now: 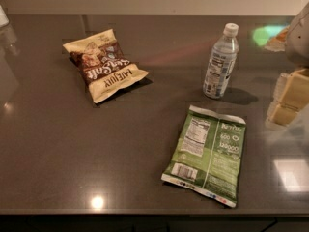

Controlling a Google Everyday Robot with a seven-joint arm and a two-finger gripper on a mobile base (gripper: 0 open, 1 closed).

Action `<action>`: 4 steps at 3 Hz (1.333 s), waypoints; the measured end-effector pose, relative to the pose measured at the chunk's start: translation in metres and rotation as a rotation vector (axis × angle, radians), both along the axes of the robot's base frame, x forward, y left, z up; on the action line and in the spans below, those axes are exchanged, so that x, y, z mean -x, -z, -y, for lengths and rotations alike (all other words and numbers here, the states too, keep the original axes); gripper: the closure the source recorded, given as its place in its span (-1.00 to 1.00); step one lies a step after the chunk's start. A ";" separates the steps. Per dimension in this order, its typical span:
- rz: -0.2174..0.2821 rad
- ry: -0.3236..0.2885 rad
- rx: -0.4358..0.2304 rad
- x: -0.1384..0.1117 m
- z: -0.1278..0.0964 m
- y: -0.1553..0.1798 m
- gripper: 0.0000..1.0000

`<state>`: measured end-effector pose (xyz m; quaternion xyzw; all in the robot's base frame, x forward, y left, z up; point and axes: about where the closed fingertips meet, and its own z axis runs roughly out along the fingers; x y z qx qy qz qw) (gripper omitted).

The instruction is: Move blue plastic bottle near brown chip bag

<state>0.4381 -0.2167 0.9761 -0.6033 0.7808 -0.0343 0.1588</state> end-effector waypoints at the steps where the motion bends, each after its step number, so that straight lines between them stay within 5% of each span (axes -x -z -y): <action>1: 0.000 0.000 0.000 0.000 0.000 0.000 -1.00; 2: 0.026 -0.008 -0.010 -0.011 -0.003 -0.002 -1.00; 4: 0.082 0.021 -0.145 -0.077 -0.008 0.007 -1.00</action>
Offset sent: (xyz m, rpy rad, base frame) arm 0.0256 0.0050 -0.0011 0.0237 -0.0380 0.0202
